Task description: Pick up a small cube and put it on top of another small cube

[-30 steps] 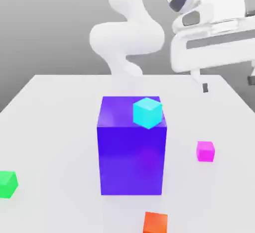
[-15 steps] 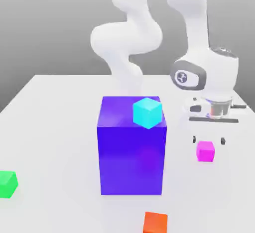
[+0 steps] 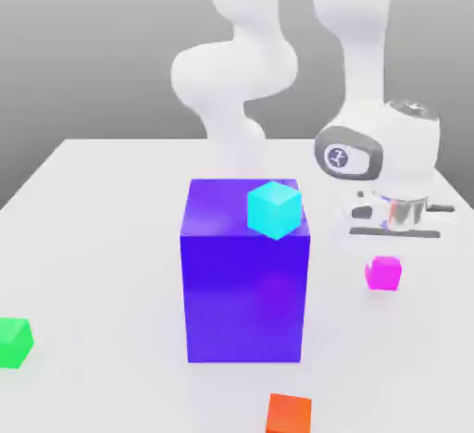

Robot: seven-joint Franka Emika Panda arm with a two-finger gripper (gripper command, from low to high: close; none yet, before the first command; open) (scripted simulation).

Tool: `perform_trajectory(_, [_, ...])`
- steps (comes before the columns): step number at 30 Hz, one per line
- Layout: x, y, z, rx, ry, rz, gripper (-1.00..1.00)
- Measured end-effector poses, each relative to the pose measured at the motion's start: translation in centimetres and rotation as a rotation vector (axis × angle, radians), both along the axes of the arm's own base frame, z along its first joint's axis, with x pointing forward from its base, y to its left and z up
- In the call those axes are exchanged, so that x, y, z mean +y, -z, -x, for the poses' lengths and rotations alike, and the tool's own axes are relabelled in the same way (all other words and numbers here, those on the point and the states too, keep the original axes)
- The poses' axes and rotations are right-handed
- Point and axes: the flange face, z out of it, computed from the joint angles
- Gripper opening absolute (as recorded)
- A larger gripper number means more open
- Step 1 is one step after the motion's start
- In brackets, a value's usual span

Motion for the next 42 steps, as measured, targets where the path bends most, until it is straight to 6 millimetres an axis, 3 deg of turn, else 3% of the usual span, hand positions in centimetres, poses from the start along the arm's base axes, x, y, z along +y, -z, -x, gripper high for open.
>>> perform_trajectory(3, [0.9, -1.9, 0.4, -0.002, -0.057, -0.002, -1.00])
perform_trajectory(5, [2.4, -2.3, -0.7, -0.003, -0.092, -0.008, -1.00])
perform_trajectory(6, [2.2, -2.5, -2.6, -0.003, -0.063, -0.011, -1.00])
perform_trajectory(8, [-0.1, -2.8, -8.0, -0.004, 0.050, -0.016, -1.00])
perform_trajectory(13, [-2.4, -3.5, -16.6, -0.007, 0.142, -0.033, -1.00])
perform_trajectory(15, [-5.2, -3.7, -20.4, -0.007, 0.240, -0.036, -1.00])
perform_trajectory(17, [-9.2, -3.9, -23.9, -0.005, 0.375, -0.037, -1.00])
perform_trajectory(22, [-20.7, -4.1, -27.7, 0.001, 0.811, -0.023, -1.00])
perform_trajectory(26, [-29.9, -4.5, -28.2, 0.002, 1.160, -0.011, -1.00])
perform_trajectory(31, [-41.4, -5.4, -26.5, -0.004, 1.595, 0.000, -1.00])
perform_trajectory(36, [-50.9, -6.3, -22.2, -0.011, 2.030, 0.004, -1.00])
perform_trajectory(40, [-56.3, -6.8, -17.6, -0.008, 2.378, -0.001, -1.00])
perform_trajectory(42, [-58.5, -5.2, -15.7, -0.006, 2.526, -0.005, -1.00])
